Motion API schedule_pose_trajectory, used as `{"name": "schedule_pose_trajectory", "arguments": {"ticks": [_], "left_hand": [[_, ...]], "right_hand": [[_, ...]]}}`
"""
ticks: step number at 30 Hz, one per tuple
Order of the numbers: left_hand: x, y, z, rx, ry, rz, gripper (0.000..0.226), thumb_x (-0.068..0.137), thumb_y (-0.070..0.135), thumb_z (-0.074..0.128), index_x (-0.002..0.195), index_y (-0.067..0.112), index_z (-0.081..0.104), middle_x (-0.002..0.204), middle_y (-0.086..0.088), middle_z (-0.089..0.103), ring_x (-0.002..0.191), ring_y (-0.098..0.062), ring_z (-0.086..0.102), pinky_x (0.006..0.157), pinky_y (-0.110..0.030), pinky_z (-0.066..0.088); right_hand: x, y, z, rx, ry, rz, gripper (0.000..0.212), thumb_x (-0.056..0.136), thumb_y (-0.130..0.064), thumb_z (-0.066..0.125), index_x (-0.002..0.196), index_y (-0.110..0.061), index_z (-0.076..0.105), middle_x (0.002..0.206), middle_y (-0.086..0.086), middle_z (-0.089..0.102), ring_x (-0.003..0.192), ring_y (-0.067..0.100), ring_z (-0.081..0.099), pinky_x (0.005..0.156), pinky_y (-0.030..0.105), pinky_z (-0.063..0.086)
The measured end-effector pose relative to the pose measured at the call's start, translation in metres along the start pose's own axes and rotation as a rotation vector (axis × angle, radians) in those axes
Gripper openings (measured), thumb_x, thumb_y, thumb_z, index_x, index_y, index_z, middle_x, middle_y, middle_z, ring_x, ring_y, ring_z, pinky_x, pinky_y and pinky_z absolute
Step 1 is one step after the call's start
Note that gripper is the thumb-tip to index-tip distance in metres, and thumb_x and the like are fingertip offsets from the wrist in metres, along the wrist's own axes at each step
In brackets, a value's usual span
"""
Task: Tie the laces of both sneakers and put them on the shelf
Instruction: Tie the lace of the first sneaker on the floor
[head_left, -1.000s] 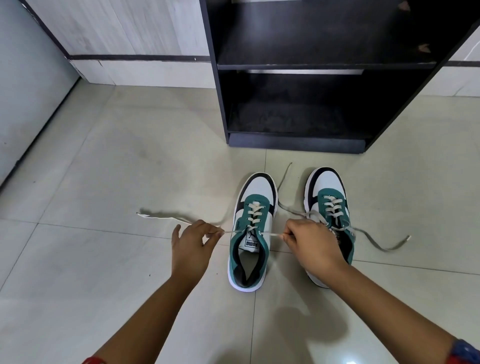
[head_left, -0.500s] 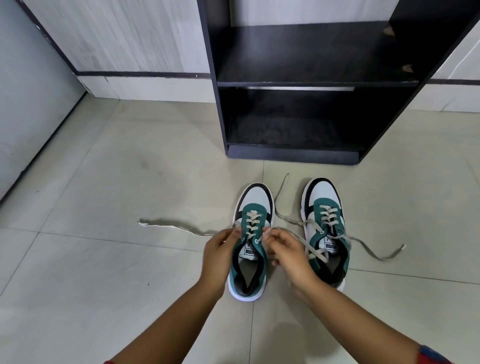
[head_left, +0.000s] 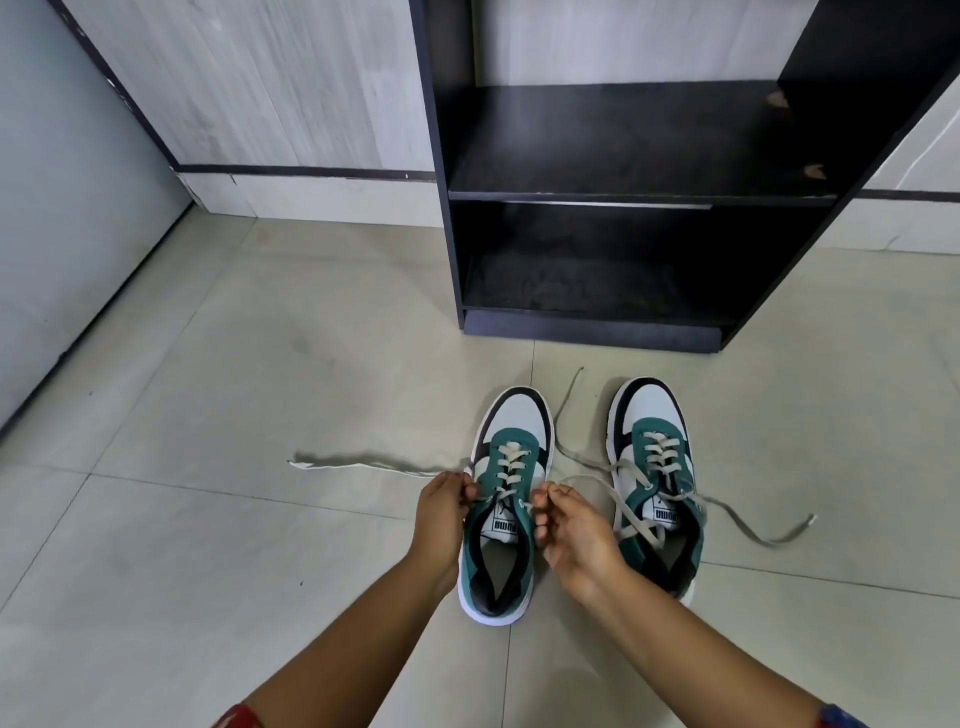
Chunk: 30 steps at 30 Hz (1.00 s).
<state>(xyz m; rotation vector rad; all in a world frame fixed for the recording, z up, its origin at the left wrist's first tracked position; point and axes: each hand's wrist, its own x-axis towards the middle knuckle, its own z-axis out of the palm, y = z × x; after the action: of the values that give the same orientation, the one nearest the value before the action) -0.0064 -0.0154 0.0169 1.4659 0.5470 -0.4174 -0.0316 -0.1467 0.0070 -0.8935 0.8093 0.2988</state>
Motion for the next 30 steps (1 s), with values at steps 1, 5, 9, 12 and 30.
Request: {"name": "schedule_pose_trajectory", "arguments": {"ticks": [1, 5, 9, 12, 30], "left_hand": [[0.000, 0.001, -0.001, 0.036, -0.027, 0.029, 0.031, 0.095, 0.008, 0.033, 0.066, 0.011, 0.043, 0.060, -0.002, 0.047, 0.043, -0.005, 0.042, 0.038, -0.010, 0.035], [-0.005, 0.011, -0.005, 0.196, -0.155, 0.293, 0.033, 0.099, 0.017, 0.034, 0.074, 0.004, 0.051, 0.086, 0.001, 0.071, 0.067, 0.006, 0.060, 0.059, -0.002, 0.040], [-0.005, 0.032, -0.005, 0.258, -0.334, 0.619, 0.031, 0.099, 0.022, 0.035, 0.115, 0.013, 0.061, 0.109, 0.007, 0.066, 0.105, -0.001, 0.057, 0.090, -0.011, 0.040], [0.002, 0.045, -0.005, 0.390, -0.380, 0.741, 0.039, 0.095, 0.035, 0.034, 0.118, 0.017, 0.059, 0.112, 0.008, 0.067, 0.106, -0.005, 0.058, 0.093, -0.021, 0.044], [-0.009, 0.057, -0.016, 1.098, 0.160, 0.869, 0.033, 0.089, 0.030, 0.038, 0.071, 0.015, 0.062, 0.057, 0.003, 0.053, 0.051, -0.021, 0.050, 0.043, -0.020, 0.027]], "right_hand": [[0.000, -0.002, 0.000, -0.072, -0.005, -0.016, 0.024, 0.098, -0.013, 0.037, 0.086, -0.012, 0.057, 0.059, -0.002, 0.051, 0.053, 0.011, 0.041, 0.052, 0.022, 0.033], [-0.002, -0.024, 0.008, -0.452, -0.060, -0.177, 0.035, 0.100, -0.021, 0.033, 0.097, -0.006, 0.065, 0.058, 0.000, 0.046, 0.052, 0.010, 0.043, 0.050, 0.018, 0.039], [-0.012, -0.045, 0.033, -0.928, -0.232, -0.444, 0.039, 0.096, -0.019, 0.041, 0.065, -0.031, 0.062, 0.052, -0.010, 0.048, 0.049, 0.001, 0.043, 0.056, 0.021, 0.035], [-0.018, -0.057, 0.042, -1.297, -0.369, -0.630, 0.026, 0.092, -0.025, 0.048, 0.071, -0.025, 0.062, 0.058, -0.008, 0.049, 0.057, 0.008, 0.045, 0.061, 0.030, 0.036], [-0.038, -0.018, 0.012, -1.505, 0.005, -1.093, 0.052, 0.087, -0.028, 0.054, 0.137, -0.026, 0.041, 0.101, 0.000, 0.053, 0.097, 0.019, 0.048, 0.082, 0.028, 0.042]]}}
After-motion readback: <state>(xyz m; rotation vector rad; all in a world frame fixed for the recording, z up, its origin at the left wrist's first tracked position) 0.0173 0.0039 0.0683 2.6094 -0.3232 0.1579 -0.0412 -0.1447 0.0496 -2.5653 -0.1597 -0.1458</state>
